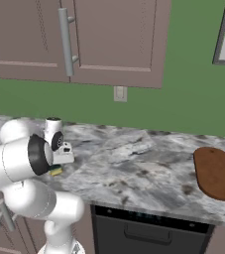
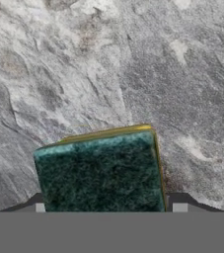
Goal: Pick up the sponge from the counter and clean the cutting board by briefly scrubbing or pressing down on the cutting board. Once finished, release the sponge.
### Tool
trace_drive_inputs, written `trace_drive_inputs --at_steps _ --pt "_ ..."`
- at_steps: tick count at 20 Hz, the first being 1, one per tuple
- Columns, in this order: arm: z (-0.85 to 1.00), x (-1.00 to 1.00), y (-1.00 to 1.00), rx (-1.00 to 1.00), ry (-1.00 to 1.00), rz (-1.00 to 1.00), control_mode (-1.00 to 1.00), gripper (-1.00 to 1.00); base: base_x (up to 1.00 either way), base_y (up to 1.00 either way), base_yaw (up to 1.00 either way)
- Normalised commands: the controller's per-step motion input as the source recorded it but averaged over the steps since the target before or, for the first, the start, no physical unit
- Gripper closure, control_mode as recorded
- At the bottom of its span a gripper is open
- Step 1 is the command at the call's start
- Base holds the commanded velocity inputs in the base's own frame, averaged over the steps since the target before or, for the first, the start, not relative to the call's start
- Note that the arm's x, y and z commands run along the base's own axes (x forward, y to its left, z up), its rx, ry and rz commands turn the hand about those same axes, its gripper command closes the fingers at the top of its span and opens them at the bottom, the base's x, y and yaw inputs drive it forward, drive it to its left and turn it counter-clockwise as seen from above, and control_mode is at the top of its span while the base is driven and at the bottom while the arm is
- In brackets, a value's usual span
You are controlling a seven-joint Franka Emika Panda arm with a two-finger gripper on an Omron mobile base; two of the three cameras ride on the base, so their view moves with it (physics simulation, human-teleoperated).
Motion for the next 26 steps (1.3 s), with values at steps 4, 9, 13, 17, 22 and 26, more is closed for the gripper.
trace_drive_inputs --at_steps 4,9,13,17,22,26 --pt "0.62 -0.52 -0.25 0.00 0.00 -0.15 -1.00 1.00 0.00 0.00 0.00" --pt "0.66 -0.48 -0.37 0.00 0.02 -0.22 -1.00 1.00 0.00 0.00 0.00" --pt "0.76 -0.14 -0.31 0.00 0.07 -0.24 -1.00 1.00 0.00 0.00 0.00" --pt "0.69 -0.09 -0.24 0.00 0.02 -0.18 -1.00 1.00 0.00 0.00 0.00" --pt "0.28 -0.06 -0.45 -0.03 -0.01 -0.16 -1.00 1.00 0.00 0.00 0.00" --pt "0.39 -0.40 -0.30 -0.08 -0.02 -0.14 -1.00 1.00 0.00 0.00 0.00"
